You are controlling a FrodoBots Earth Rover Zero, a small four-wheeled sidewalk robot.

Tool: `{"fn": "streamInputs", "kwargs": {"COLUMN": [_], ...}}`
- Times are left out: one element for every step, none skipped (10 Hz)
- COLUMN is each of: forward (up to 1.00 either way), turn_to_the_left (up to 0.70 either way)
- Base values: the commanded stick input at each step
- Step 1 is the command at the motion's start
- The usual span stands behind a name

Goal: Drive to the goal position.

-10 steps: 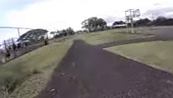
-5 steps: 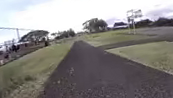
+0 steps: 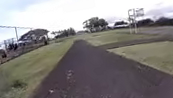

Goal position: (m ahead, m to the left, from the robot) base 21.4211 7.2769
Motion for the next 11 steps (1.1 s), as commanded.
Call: {"fn": "streamInputs", "kwargs": {"forward": [0.70, 0.70, 0.70, 0.70, 0.70, 0.70, 0.70, 0.70, 0.70, 0.70, 0.70], "turn_to_the_left": [0.03, 0.01, 0.03, 0.02, 0.02, 0.03, 0.01, 0.03, 0.03, 0.02, 0.01]}}
